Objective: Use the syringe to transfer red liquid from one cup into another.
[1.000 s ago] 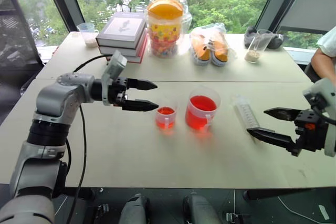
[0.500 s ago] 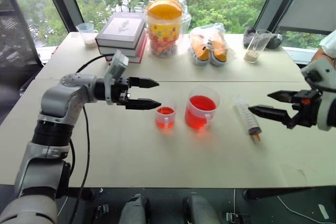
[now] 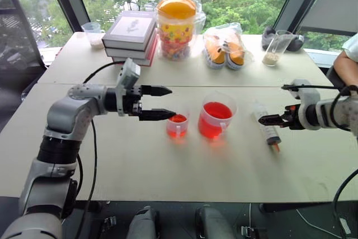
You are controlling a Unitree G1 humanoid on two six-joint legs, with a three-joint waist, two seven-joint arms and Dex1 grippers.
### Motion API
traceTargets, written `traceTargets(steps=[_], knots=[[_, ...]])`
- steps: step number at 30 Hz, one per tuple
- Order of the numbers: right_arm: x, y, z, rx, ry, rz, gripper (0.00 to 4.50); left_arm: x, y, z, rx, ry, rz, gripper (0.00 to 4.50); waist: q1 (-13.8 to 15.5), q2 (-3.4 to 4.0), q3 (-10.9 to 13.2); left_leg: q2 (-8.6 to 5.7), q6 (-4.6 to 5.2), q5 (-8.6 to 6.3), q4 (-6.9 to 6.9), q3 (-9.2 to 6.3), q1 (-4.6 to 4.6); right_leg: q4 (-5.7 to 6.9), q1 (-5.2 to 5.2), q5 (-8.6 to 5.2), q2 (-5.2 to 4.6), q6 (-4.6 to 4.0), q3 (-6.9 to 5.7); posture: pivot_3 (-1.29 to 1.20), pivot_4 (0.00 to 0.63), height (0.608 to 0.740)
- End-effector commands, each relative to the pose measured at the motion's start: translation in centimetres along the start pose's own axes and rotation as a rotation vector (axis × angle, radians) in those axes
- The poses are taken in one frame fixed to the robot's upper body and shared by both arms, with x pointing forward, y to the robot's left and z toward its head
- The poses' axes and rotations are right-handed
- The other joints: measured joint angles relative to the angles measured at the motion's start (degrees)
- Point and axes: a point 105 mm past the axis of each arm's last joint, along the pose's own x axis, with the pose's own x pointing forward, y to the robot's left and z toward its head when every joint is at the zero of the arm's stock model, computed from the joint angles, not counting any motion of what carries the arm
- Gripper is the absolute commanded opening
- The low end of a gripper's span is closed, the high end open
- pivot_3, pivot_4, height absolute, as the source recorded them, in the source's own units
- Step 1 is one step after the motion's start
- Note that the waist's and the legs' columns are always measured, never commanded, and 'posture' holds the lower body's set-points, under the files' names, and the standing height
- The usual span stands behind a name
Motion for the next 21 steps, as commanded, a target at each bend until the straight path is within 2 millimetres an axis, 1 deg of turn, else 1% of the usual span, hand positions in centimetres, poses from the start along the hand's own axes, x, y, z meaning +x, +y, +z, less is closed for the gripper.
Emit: traceTargets(steps=[1, 6, 9, 14, 17, 19, 20, 21], knots=[[1.0, -0.7, 0.9, -0.032, -0.007, -0.018, 4.48, -0.3, -0.6, 0.9, 0.034, -0.029, 0.013, 4.5, -0.1, 0.0, 0.0, 0.0, 0.0, 0.0, 0.0, 0.0, 0.0, 0.0, 0.0, 0.0, 0.0, 0.0, 0.0, 0.0, 0.15, 0.74], [3.4, -0.6, 1.4, -0.04, 0.026, -0.004, 4.48, -0.4, -0.9, 0.7, 0.023, -0.039, 0.033, 4.5, -0.3, 0.0, 0.0, 0.02, 0.0, 0.0, 0.01, -0.01, 0.01, 0.04, -0.01, 0.06, 0.06, 0.1, 0.0, 0.0, 0.15, 0.74], [4.4, -0.4, 1.9, -0.057, 0.038, -0.001, 4.48, -0.6, -0.9, 0.7, 0.022, -0.041, 0.046, 4.5, -0.3, 0.01, 0.0, 0.02, 0.0, 0.01, 0.02, -0.01, 0.02, 0.06, 0.0, 0.08, 0.09, 0.14, 0.0, 0.0, 0.15, 0.74], [5.5, -0.1, 2.4, -0.065, 0.052, 0.012, 4.48, -0.7, -0.9, 0.7, 0.024, -0.04, 0.06, 4.5, -0.3, 0.0, 0.0, 0.02, 0.0, 0.01, 0.05, 0.0, 0.02, 0.06, 0.03, 0.08, 0.09, 0.15, -0.01, 0.0, 0.15, 0.74], [5.9, 0.3, 2.4, -0.093, 0.071, 0.029, 3.63, -0.8, -1.0, 0.7, 0.026, -0.041, 0.066, 4.5, -0.3, 0.0, 0.0, 0.02, -0.01, 0.01, 0.07, 0.0, 0.05, 0.07, 0.06, 0.1, 0.09, 0.17, -0.01, 0.0, 0.15, 0.74], [6.1, 0.7, 2.3, -0.103, 0.08, 0.048, 2.65, -0.8, -1.0, 0.7, 0.027, -0.041, 0.07, 4.5, -0.4, 0.0, 0.0, 0.03, -0.02, 0.01, 0.06, 0.0, 0.07, 0.09, 0.06, 0.1, 0.1, 0.17, -0.01, 0.0, 0.15, 0.74], [6.1, 0.8, 2.3, -0.106, 0.082, 0.053, 2.08, -0.8, -1.0, 0.7, 0.027, -0.041, 0.071, 4.5, -0.4, 0.01, 0.0, 0.03, -0.02, 0.01, 0.06, 0.0, 0.08, 0.1, 0.06, 0.1, 0.1, 0.17, -0.01, 0.0, 0.15, 0.74], [6.1, 0.8, 2.3, -0.108, 0.083, 0.055, 1.64, -0.8, -1.0, 0.7, 0.028, -0.041, 0.072, 4.5, -0.4, 0.01, 0.0, 0.04, -0.02, 0.01, 0.05, 0.0, 0.09, 0.11, 0.06, 0.1, 0.12, 0.17, -0.01, 0.0, 0.15, 0.74]])
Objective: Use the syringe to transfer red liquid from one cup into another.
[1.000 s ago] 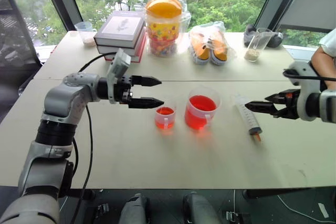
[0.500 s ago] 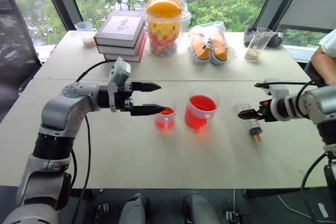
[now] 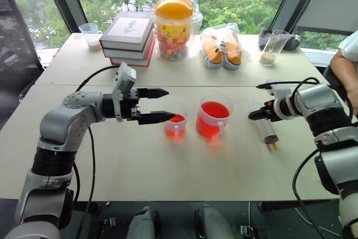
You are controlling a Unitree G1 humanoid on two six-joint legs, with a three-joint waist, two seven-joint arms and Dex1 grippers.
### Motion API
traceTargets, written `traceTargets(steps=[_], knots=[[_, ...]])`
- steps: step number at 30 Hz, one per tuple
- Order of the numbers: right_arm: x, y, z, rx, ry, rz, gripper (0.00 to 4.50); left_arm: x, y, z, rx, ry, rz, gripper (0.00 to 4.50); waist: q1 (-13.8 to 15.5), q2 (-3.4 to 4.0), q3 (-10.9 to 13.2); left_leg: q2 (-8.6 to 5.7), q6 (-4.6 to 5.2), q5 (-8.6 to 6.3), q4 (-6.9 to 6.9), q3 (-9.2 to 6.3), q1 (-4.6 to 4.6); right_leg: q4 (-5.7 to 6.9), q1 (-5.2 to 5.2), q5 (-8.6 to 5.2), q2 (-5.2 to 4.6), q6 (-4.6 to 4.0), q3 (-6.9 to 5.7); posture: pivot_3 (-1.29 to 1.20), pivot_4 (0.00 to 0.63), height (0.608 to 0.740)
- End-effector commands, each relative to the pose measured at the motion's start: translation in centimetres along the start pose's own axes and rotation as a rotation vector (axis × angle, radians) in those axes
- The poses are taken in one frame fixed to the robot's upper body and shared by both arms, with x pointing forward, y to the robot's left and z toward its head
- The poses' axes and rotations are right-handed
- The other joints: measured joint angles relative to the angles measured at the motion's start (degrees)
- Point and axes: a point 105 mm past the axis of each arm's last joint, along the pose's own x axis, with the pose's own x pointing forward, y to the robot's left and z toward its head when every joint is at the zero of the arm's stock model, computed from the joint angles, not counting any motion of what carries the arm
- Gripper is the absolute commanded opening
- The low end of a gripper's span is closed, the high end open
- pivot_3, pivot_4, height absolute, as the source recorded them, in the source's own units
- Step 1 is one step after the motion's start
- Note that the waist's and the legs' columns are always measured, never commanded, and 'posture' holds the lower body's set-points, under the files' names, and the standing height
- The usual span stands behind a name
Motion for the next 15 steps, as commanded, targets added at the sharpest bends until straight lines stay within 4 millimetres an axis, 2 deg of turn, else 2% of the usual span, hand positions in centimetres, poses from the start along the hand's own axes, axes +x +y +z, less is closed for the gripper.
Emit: traceTargets(steps=[1, 5, 7, 9, 11, 13, 15], knots=[[0.4, 1.1, 0.3, -0.02, 0.004, 0.05, 1.39, -0.2, -0.2, 1.1, 0.041, -0.015, 0.002, 4.5, -0.1, 0.0, 0.0, 0.0, 0.0, 0.0, -0.01, 0.0, 0.02, 0.01, 0.01, 0.0, 0.0, 0.0, 0.0, 0.0, 0.15, 0.74], [-0.4, 0.5, 0.5, -0.01, -0.019, 0.022, 1.38, -0.1, -0.1, 1.3, 0.046, -0.015, -0.006, 4.5, 0.0, 0.0, 0.0, 0.01, -0.01, 0.0, -0.01, 0.01, 0.05, 0.05, 0.01, 0.0, 0.0, 0.0, 0.0, 0.0, 0.15, 0.74], [-2.2, 0.3, 2.1, 0.004, -0.117, 0.019, 1.38, 0.1, 0.0, 1.4, 0.052, -0.012, -0.016, 4.5, 0.1, 0.0, 0.0, 0.01, -0.01, 0.0, -0.02, 0.01, 0.05, 0.04, 0.01, 0.0, 0.0, 0.0, 0.0, 0.0, 0.15, 0.74], [-5.1, 1.0, 4.9, -0.028, -0.299, 0.038, 1.38, 0.2, 0.2, 1.6, 0.057, -0.01, -0.024, 4.5, 0.3, 0.06, 0.0, 0.0, -0.01, 0.0, -0.03, 0.02, 0.04, 0.04, 0.0, 0.0, -0.02, 0.01, 0.0, 0.0, 0.15, 0.74], [-8.7, 3.1, 7.6, -0.08, -0.526, 0.101, 1.38, 0.3, 0.4, 1.9, 0.061, -0.008, -0.036, 4.5, 0.4, 0.12, 0.1, -0.02, -0.01, 0.01, -0.03, 0.03, -0.03, 0.04, -0.06, 0.01, -0.03, 0.03, 0.01, 0.0, 0.15, 0.74], [-12.3, 5.5, 9.3, -0.07, -0.712, 0.199, 1.38, 0.5, 0.5, 2.0, 0.065, 0.0, -0.055, 4.5, 0.4, 0.13, 0.1, -0.01, -0.01, 0.01, -0.07, 0.03, -0.05, 0.05, -0.08, 0.02, -0.03, 0.05, -0.01, 0.0, 0.15, 0.74], [-15.1, 7.7, 10.2, -0.1, -0.883, 0.27, 1.38, 0.6, 0.7, 2.1, 0.069, 0.007, -0.072, 4.5, 0.4, 0.12, 0.1, 0.02, -0.02, 0.01, -0.08, -0.03, -0.04, 0.06, -0.07, 0.03, 0.01, 0.06, -0.08, 0.0, 0.15, 0.74]])
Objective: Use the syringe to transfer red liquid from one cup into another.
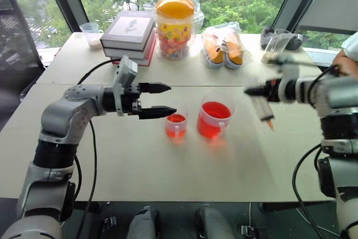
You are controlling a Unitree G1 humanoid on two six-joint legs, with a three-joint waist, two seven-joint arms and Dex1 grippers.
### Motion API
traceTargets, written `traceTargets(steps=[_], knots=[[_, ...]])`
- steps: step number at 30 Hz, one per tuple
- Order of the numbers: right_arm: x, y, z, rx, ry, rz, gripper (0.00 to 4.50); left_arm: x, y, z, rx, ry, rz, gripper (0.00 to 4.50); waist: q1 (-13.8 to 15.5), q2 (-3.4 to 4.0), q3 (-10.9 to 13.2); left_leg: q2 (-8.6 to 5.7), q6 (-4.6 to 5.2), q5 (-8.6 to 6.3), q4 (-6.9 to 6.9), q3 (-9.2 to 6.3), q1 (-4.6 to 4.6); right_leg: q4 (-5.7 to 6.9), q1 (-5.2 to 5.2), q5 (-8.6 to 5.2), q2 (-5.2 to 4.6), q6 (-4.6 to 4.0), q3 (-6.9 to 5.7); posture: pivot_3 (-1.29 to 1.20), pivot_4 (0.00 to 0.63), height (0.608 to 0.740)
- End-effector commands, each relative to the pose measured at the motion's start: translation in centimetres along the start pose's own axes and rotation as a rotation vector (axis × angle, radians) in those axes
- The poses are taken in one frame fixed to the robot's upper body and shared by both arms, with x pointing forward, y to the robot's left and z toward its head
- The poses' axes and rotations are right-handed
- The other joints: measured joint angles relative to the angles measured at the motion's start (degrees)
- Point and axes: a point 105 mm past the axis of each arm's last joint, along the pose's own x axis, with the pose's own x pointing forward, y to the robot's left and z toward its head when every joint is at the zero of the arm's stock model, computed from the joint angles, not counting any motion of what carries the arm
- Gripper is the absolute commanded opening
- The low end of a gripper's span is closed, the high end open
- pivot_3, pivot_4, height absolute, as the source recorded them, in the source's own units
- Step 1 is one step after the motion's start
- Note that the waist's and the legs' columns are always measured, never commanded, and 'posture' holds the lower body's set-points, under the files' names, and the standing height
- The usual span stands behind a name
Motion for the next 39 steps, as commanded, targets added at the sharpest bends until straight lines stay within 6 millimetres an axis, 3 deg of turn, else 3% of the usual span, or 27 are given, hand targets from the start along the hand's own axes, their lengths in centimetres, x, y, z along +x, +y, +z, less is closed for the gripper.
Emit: traceTargets(steps=[1, 5, 8, 13, 22, 29, 39], knots=[[-3.2, 4.5, 5.4, -0.069, -0.34, 0.12, 1.38, 0.1, 0.2, 1.1, 0.051, 0.004, -0.035, 4.5, 0.0, 0.0, 0.0, 0.0, 0.0, 0.0, -0.01, -0.01, 0.01, 0.01, 0.0, 0.0, 0.01, 0.0, -0.02, 0.0, 0.15, 0.74], [-4.6, 8.7, 6.7, -0.121, -0.587, 0.226, 1.38, 0.6, 0.5, 1.7, 0.069, 0.008, -0.071, 4.5, 0.1, -0.01, 0.0, 0.0, -0.01, 0.01, -0.01, -0.05, 0.01, 0.01, 0.05, 0.0, -0.01, -0.01, -0.08, 0.0, 0.15, 0.74], [-4.3, 9.6, 6.1, -0.071, -0.701, 0.228, 1.38, 0.8, 0.8, 2.0, 0.077, 0.011, -0.088, 4.5, 0.1, 0.0, 0.0, -0.04, -0.01, 0.01, 0.04, -0.03, 0.0, -0.02, 0.1, -0.01, -0.05, -0.01, -0.07, 0.0, 0.15, 0.74], [-2.4, 9.4, 2.8, -0.034, -0.793, 0.134, 1.38, 1.3, 1.1, 2.9, 0.096, 0.002, -0.112, 4.5, 0.2, -0.02, 0.0, -0.05, -0.02, 0.01, 0.07, -0.05, 0.0, -0.01, 0.12, -0.01, -0.04, -0.02, -0.07, 0.0, 0.15, 0.74], [0.7, 9.0, -2.9, -0.068, -0.783, -0.007, 1.38, 2.4, 1.3, 4.0, 0.12, -0.031, -0.14, 4.5, -0.3, -0.01, 0.0, -0.05, -0.06, 0.04, 0.06, -0.09, 0.05, 0.07, 0.12, -0.01, 0.01, -0.01, -0.06, 0.0, 0.15, 0.74], [1.2, 9.1, -3.9, -0.093, -0.791, -0.033, 1.38, 3.5, 1.5, 5.2, 0.106, -0.093, -0.15, 4.5, -0.1, -0.01, 0.0, -0.05, -0.1, 0.06, 0.09, -0.1, 0.06, 0.08, 0.13, -0.02, 0.0, -0.01, -0.05, 0.0, 0.15, 0.74], [1.2, 10.2, -3.8, -0.142, -0.788, -0.002, 1.38, 8.7, 2.3, 7.0, 0.102, -0.151, -0.158, 4.5, -0.1, -0.01, 0.0, -0.08, -0.09, 0.06, 0.08, -0.12, 0.06, 0.03, 0.16, -0.01, 0.02, -0.01, -0.05, 0.0, 0.15, 0.74]])
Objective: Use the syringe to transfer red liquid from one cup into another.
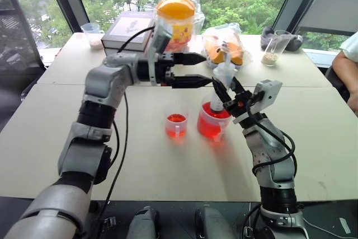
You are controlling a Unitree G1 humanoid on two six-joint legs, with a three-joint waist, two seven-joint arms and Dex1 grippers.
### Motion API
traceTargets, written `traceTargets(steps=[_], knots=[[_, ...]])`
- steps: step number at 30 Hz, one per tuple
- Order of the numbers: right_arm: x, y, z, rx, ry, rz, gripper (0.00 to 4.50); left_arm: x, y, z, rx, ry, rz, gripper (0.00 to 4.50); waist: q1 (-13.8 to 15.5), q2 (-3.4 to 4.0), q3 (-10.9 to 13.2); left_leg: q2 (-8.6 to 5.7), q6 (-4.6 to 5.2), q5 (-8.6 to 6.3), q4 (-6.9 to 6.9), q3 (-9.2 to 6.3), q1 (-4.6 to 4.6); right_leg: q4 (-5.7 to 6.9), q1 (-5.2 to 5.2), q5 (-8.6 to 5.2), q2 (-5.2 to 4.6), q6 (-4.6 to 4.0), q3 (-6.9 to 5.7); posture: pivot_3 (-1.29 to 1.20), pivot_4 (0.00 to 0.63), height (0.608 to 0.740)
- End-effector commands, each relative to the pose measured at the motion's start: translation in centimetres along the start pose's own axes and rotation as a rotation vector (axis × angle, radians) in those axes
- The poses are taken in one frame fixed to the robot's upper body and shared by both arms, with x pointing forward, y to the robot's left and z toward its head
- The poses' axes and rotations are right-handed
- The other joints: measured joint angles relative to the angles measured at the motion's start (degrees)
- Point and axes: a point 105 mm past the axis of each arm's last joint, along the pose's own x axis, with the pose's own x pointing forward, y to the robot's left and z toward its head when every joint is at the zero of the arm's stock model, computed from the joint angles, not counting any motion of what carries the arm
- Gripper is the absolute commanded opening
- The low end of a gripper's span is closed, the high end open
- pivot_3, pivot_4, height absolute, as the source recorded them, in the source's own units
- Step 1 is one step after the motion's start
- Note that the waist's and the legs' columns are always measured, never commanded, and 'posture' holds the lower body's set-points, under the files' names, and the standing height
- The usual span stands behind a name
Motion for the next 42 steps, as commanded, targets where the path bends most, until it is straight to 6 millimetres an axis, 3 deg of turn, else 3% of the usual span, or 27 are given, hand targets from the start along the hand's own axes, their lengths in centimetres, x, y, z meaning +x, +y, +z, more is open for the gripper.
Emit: traceTargets(steps=[1, 11, 14, 21, 32, 42], knots=[[0.1, 0.6, 1.3, -0.041, -0.048, 0.024, 1.38, 1.2, 0.1, 1.2, 0.053, -0.011, -0.016, 4.5, -0.1, 0.0, 0.0, 0.0, 0.0, 0.0, 0.0, -0.01, 0.0, 0.01, 0.0, 0.0, 0.01, 0.0, 0.0, 0.0, 0.15, 0.74], [-0.1, 1.1, 1.4, -0.057, -0.04, 0.039, 1.38, 3.8, -0.5, 0.2, 0.018, 0.005, -0.127, 4.5, 0.0, 0.0, 0.0, 0.0, 0.0, 0.0, -0.01, -0.02, 0.01, 0.0, 0.0, 0.0, 0.02, 0.0, 0.0, 0.0, 0.15, 0.74], [-0.1, 1.2, 1.4, -0.06, -0.038, 0.04, 1.38, 4.3, -0.8, 0.1, 0.009, -0.001, -0.15, 3.57, 0.0, 0.0, 0.0, 0.0, 0.0, 0.0, -0.01, -0.02, 0.01, -0.02, 0.01, 0.0, 0.01, 0.0, 0.0, 0.0, 0.15, 0.74], [-0.3, 1.5, 1.1, -0.057, -0.025, 0.05, 1.38, 5.0, -0.4, 0.7, 0.008, -0.031, -0.139, 0.07, 0.0, 0.0, 0.0, 0.0, 0.01, 0.0, -0.01, -0.06, 0.01, -0.01, 0.01, 0.0, 0.03, 0.0, 0.0, 0.0, 0.15, 0.74], [-0.9, 2.0, -0.1, -0.001, 0.03, 0.08, 1.38, 4.5, 0.4, 5.6, 0.12, -0.138, -0.096, 0.03, 0.1, -0.01, 0.0, -0.01, 0.01, 0.0, -0.01, -0.06, -0.01, -0.04, 0.01, -0.01, 0.02, 0.0, -0.01, 0.0, 0.15, 0.74], [-1.3, 2.4, -1.2, 0.025, 0.072, 0.098, 1.38, 3.4, 1.5, 7.6, 0.177, -0.174, -0.033, 0.03, 0.0, -0.01, 0.0, -0.01, 0.01, 0.0, -0.01, -0.08, -0.01, -0.04, 0.01, -0.01, 0.03, 0.0, -0.01, 0.0, 0.15, 0.74]])
